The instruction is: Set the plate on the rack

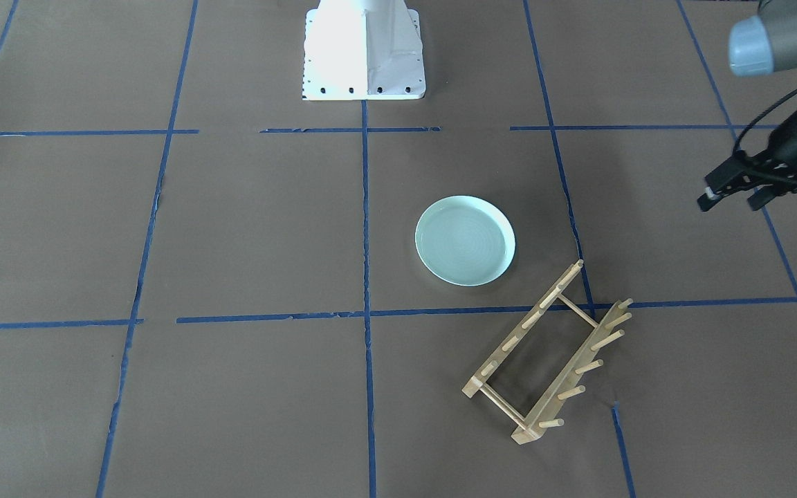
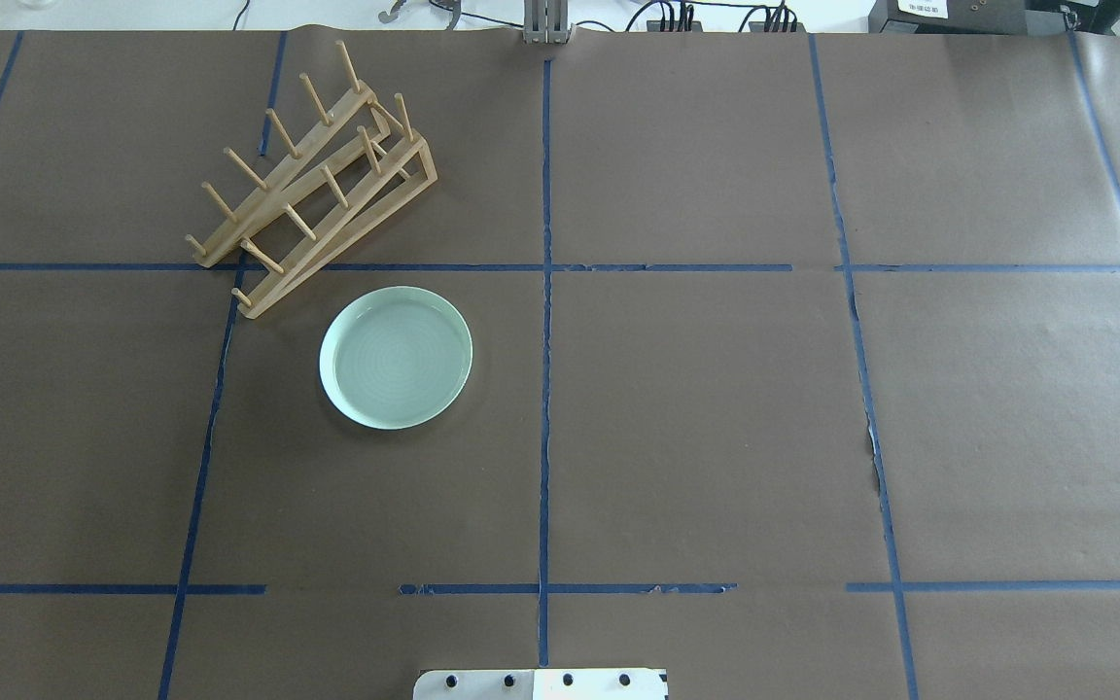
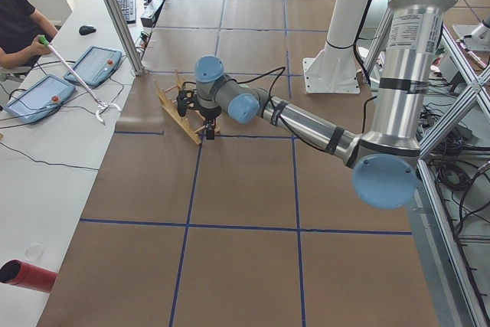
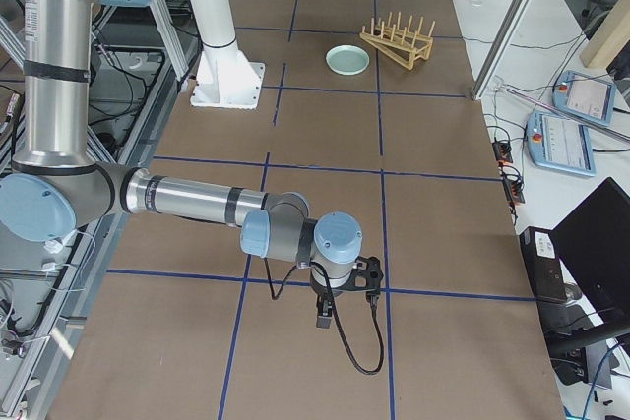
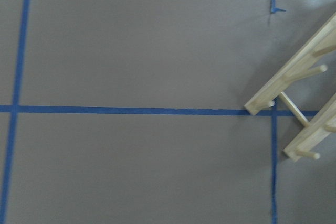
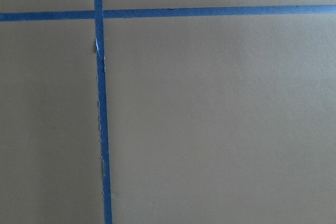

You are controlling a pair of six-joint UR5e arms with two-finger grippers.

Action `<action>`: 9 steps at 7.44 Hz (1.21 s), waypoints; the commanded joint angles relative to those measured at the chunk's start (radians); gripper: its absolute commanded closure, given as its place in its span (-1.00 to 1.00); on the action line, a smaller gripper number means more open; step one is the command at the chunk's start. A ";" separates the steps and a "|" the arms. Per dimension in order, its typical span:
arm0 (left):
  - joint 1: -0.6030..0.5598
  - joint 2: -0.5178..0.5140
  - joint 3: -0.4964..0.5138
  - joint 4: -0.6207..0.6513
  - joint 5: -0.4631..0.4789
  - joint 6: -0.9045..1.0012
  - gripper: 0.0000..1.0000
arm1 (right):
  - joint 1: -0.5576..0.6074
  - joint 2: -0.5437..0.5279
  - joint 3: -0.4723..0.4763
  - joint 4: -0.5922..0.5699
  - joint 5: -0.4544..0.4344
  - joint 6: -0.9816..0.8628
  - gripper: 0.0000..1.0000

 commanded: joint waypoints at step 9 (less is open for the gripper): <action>0.531 -0.638 0.417 0.285 0.396 -0.342 -0.82 | 0.000 0.000 0.000 0.000 0.000 0.000 -1.00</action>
